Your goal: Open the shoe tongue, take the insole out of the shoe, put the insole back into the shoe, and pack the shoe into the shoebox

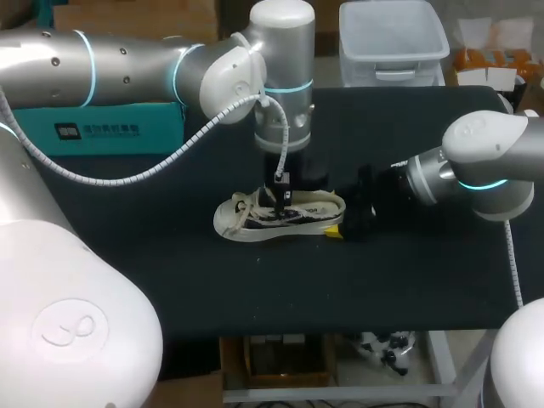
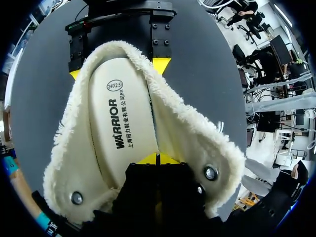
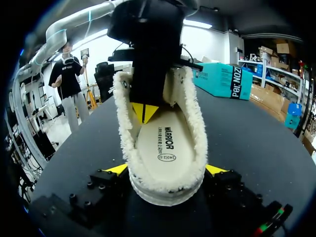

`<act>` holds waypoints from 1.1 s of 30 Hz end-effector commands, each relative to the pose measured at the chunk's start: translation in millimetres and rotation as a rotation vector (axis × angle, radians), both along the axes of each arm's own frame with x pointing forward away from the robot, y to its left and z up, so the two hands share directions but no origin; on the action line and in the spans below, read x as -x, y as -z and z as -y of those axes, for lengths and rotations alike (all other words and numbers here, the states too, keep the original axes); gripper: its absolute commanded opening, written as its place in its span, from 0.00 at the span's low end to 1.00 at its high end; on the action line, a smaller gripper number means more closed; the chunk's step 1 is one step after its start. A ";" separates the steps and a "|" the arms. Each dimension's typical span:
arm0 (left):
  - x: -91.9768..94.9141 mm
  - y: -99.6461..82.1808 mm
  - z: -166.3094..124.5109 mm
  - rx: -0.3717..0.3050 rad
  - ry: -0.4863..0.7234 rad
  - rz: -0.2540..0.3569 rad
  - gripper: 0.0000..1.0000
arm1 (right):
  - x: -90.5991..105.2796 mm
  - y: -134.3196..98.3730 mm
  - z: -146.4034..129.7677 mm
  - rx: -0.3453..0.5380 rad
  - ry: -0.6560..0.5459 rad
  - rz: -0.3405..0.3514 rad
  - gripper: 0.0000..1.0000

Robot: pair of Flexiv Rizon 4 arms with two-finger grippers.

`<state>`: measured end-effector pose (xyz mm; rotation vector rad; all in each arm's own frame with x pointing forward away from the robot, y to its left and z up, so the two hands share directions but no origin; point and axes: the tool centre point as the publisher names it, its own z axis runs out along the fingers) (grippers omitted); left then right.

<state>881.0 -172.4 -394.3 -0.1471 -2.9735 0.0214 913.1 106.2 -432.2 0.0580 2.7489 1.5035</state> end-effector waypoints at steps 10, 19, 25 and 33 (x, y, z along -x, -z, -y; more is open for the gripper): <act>3.1 17.2 0.6 0.011 -0.022 0.035 0.18 | -3.3 8.4 1.2 -0.005 0.000 0.002 0.00; -1.6 29.3 5.5 -0.001 -0.028 0.053 0.11 | -3.3 8.4 1.2 -0.005 0.000 0.002 0.00; -8.3 40.1 7.7 -0.007 -0.038 0.071 0.18 | -3.3 8.4 1.2 -0.005 0.000 0.002 0.00; -14.6 61.4 6.7 -0.009 -0.056 0.078 0.24 | -3.3 8.4 1.2 -0.005 0.000 0.002 0.00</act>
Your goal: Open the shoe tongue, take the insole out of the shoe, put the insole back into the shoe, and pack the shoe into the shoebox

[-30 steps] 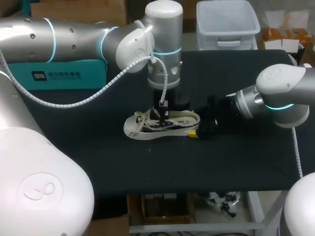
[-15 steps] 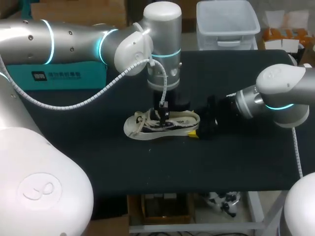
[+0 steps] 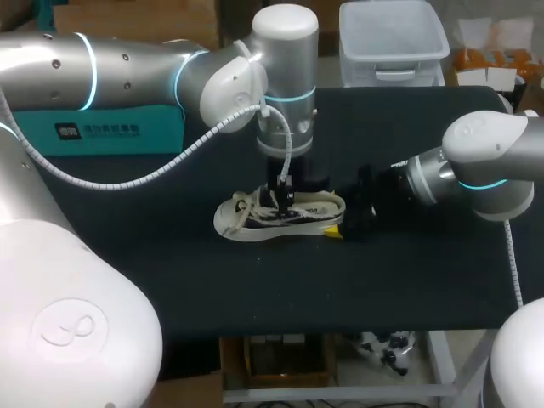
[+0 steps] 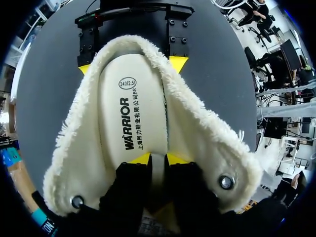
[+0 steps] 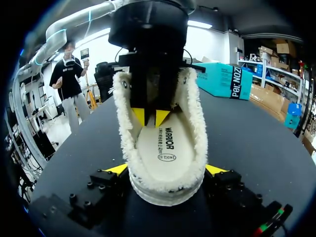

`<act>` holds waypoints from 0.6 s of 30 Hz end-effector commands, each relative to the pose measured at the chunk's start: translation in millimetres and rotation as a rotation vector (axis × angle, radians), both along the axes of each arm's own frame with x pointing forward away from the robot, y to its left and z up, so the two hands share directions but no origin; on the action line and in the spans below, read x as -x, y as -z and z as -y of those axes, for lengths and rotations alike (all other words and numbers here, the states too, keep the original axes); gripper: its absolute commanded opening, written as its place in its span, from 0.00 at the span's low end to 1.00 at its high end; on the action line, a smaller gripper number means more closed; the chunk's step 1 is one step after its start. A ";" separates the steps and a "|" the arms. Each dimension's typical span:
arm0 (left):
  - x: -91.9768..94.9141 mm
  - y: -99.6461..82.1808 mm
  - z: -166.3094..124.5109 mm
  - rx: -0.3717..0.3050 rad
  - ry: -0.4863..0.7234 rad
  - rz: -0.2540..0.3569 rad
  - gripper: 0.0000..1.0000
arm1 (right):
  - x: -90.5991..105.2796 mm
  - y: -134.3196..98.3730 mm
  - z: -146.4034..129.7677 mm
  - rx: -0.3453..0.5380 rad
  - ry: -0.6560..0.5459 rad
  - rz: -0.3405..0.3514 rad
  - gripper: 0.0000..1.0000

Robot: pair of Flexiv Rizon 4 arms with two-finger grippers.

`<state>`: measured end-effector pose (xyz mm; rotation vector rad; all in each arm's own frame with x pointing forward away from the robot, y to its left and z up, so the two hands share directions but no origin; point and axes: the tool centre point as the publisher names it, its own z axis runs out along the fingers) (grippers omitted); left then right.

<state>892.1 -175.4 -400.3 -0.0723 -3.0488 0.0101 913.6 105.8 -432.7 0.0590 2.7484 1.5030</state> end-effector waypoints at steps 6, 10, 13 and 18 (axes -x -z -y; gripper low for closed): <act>-0.3 64.7 3.9 -0.007 -0.033 0.112 0.22 | -2.9 7.9 0.7 -0.005 0.000 0.002 0.00; -1.9 67.1 5.3 -0.012 -0.032 0.178 0.25 | -2.9 7.9 0.7 -0.005 0.000 0.002 0.00; -7.4 68.0 5.6 -0.012 -0.032 0.206 0.25 | -2.9 7.9 0.7 -0.005 0.000 0.002 0.00; -18.3 70.3 7.0 -0.015 -0.035 0.247 0.25 | -2.9 7.9 0.7 -0.005 0.000 0.002 0.00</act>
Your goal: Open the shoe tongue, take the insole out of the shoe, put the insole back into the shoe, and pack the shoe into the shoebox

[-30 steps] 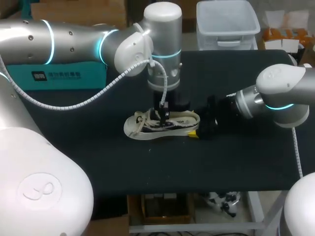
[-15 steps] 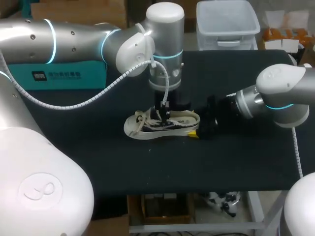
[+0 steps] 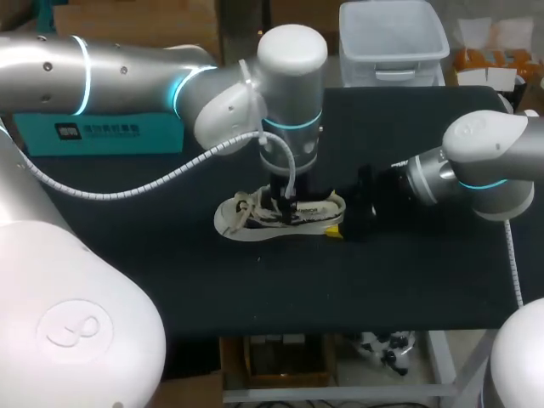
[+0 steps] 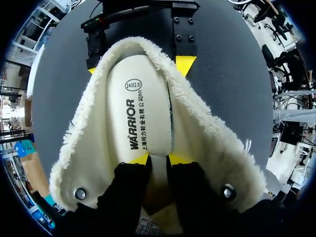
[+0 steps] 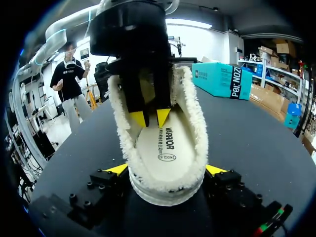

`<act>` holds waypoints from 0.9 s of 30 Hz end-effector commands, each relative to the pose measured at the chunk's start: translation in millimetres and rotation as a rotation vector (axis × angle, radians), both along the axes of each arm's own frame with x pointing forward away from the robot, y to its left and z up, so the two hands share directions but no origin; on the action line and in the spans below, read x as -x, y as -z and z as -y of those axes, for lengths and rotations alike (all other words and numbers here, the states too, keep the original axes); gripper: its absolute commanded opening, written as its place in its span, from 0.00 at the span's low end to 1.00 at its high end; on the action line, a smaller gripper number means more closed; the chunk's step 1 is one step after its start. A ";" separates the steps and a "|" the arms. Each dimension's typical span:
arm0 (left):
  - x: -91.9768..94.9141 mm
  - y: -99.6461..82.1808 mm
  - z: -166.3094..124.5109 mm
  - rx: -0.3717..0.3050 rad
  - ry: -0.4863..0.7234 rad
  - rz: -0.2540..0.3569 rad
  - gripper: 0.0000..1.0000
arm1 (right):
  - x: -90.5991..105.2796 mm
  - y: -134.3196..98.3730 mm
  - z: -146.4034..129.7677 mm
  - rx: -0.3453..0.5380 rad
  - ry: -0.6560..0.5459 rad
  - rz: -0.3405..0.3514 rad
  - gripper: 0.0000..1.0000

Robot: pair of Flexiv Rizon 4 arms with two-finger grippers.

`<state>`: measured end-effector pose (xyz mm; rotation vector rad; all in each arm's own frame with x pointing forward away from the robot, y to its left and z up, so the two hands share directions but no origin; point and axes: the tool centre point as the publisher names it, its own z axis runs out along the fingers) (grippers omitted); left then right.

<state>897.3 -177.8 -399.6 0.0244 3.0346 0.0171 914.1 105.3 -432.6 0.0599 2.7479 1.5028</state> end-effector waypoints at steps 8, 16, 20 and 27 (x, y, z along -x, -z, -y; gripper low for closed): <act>-35.5 74.4 10.3 -0.011 -0.004 0.133 0.26 | -2.4 8.0 0.2 -0.005 -0.001 0.001 0.00; -54.6 71.3 18.6 -0.009 0.009 0.188 0.22 | -2.4 8.0 0.2 -0.005 -0.001 0.001 0.00; -60.9 66.2 23.3 -0.004 0.015 0.205 0.04 | -2.4 8.0 0.2 -0.005 -0.001 0.001 0.00; -67.3 56.1 26.8 0.007 0.025 0.227 0.00 | -2.4 8.0 0.2 -0.005 -0.001 0.001 0.00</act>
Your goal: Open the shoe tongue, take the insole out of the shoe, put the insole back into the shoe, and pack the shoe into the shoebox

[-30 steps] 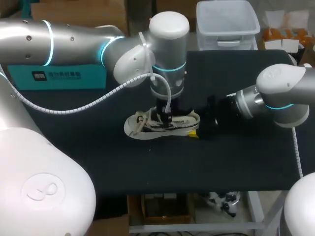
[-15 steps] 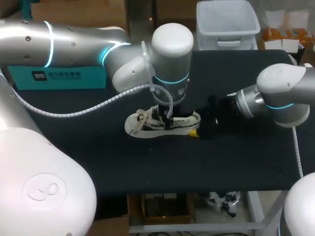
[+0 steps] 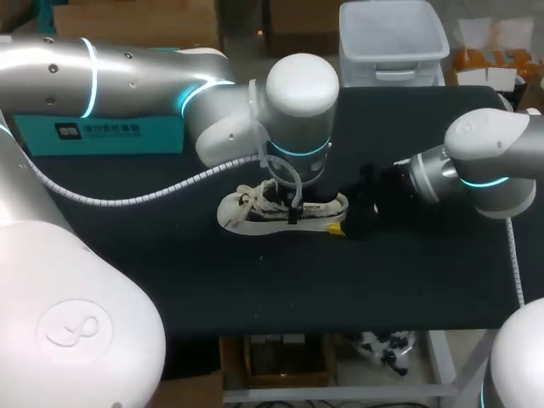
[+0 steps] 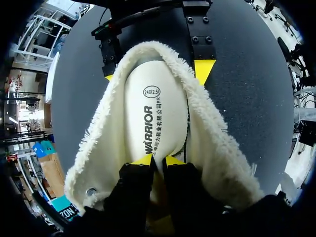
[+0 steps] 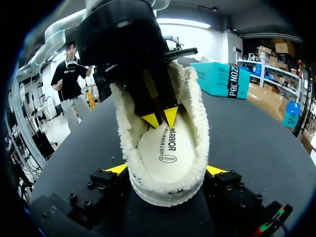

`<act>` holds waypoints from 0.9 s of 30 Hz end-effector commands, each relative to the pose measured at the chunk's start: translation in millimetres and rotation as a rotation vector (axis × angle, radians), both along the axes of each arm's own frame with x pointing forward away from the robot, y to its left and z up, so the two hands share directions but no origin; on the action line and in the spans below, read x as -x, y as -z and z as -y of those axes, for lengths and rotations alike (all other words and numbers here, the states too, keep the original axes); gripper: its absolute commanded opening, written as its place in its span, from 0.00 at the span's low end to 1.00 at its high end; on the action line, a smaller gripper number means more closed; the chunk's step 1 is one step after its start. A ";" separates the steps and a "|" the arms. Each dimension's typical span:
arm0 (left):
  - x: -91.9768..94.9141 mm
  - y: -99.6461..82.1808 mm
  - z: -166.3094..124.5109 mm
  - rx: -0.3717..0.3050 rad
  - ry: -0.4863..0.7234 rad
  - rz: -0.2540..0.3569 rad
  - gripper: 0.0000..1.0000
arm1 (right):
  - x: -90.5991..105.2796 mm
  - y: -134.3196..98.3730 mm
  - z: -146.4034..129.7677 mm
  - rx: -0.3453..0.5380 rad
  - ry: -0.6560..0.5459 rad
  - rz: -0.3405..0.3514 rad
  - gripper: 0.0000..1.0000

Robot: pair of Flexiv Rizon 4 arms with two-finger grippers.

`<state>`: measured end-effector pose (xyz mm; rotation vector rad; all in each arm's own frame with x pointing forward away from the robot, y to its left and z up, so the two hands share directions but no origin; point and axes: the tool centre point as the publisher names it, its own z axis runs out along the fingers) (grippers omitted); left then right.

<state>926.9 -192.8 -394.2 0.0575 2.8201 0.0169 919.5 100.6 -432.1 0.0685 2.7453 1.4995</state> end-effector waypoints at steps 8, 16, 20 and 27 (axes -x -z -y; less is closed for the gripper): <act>-32.9 23.2 9.3 0.042 0.018 0.016 0.00 | 3.1 8.5 -4.5 -0.006 -0.008 0.001 0.00; -16.8 -23.3 7.9 0.102 0.053 -0.039 0.00 | 3.1 8.5 -4.5 -0.006 -0.008 0.001 0.00; -11.0 -43.0 7.2 0.126 0.063 -0.057 0.00 | 3.1 8.5 -4.5 -0.006 -0.008 0.001 0.00; -2.3 -57.5 8.9 0.142 0.097 -0.104 0.00 | 3.1 8.5 -4.5 -0.006 -0.008 0.001 0.00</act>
